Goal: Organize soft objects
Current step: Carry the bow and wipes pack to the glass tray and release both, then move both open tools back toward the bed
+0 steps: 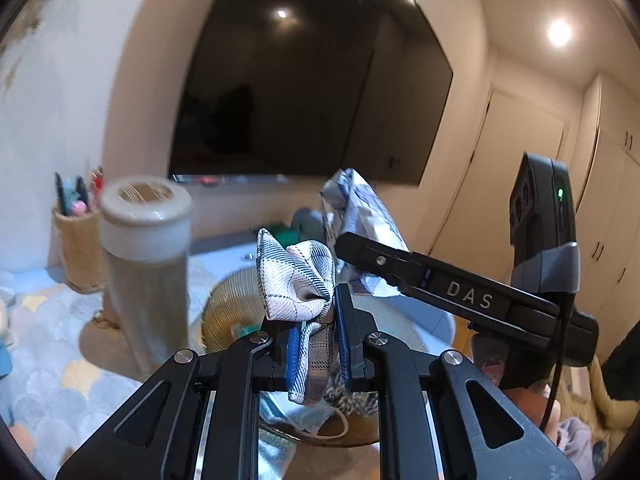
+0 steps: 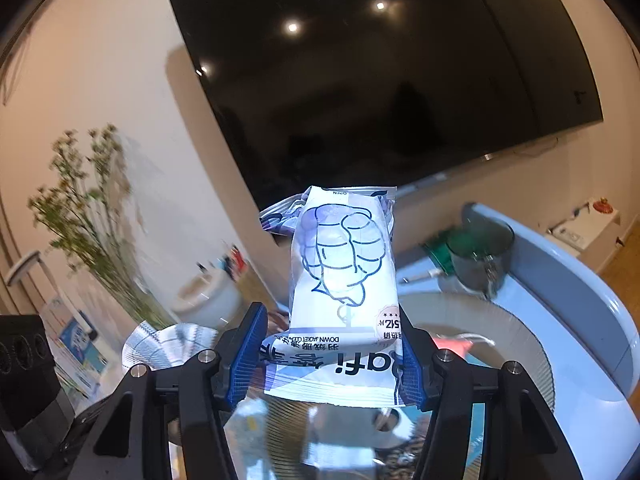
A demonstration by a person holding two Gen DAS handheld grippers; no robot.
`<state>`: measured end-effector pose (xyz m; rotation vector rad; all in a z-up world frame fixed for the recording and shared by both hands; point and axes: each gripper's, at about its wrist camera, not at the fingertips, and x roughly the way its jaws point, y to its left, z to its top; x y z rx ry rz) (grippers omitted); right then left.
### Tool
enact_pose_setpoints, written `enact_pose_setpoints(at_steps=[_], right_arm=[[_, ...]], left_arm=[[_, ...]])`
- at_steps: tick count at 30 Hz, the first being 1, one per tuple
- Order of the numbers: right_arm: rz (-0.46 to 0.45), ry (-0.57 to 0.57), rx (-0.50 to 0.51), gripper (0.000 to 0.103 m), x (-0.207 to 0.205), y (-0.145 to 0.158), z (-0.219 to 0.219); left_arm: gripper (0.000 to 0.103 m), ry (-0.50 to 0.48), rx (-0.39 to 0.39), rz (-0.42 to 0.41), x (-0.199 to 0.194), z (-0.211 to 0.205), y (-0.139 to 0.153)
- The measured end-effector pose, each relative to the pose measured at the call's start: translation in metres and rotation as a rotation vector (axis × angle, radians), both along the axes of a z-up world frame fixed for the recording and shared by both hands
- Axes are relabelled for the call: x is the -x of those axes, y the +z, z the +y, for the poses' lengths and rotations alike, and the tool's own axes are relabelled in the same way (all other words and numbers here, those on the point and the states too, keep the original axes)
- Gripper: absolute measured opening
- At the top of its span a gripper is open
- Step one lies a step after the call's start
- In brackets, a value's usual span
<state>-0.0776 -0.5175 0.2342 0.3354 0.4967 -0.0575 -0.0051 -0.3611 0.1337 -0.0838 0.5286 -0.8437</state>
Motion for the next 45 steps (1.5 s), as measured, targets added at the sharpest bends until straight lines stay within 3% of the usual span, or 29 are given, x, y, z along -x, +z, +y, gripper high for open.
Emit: enact_pose_setpoints(at_steps=[3, 4, 5, 7, 14, 21, 30, 39, 45], right_arm=[[0.054, -0.003, 0.004, 0.06, -0.009, -0.014, -0.007], [0.076, 0.01, -0.005, 0.063, -0.013, -0.02, -0.009], [0.099, 0.02, -0.021, 0.068, -0.015, -0.026, -0.013], [0.15, -0.011, -0.03, 0.096, -0.019, -0.036, -0.02], [0.137, -0.079, -0.065, 0.098, -0.004, -0.038, -0.035], [0.102, -0.085, -0.05, 0.098, 0.003, -0.017, -0.019], [-0.03, -0.056, -0.082, 0.102, 0.02, 0.029, 0.016], [-0.206, 0.093, -0.146, 0.103, 0.011, 0.073, 0.098], [-0.218, 0.252, -0.134, 0.103, -0.023, 0.081, 0.183]], left_arm=[[0.018, 0.0, -0.069, 0.03, -0.008, -0.016, -0.015], [0.036, 0.012, -0.12, 0.039, -0.011, -0.022, -0.02], [0.066, 0.017, -0.171, 0.051, -0.014, -0.029, -0.026], [0.1, 0.01, -0.27, 0.082, -0.019, -0.04, -0.037], [0.1, -0.015, -0.355, 0.039, -0.006, -0.045, -0.044], [0.1, -0.026, -0.322, 0.029, 0.004, -0.034, -0.023], [0.1, 0.033, -0.277, -0.037, 0.009, 0.005, 0.009], [0.1, 0.226, -0.299, -0.114, -0.015, 0.096, 0.043], [0.1, 0.382, -0.329, -0.105, -0.048, 0.194, 0.047]])
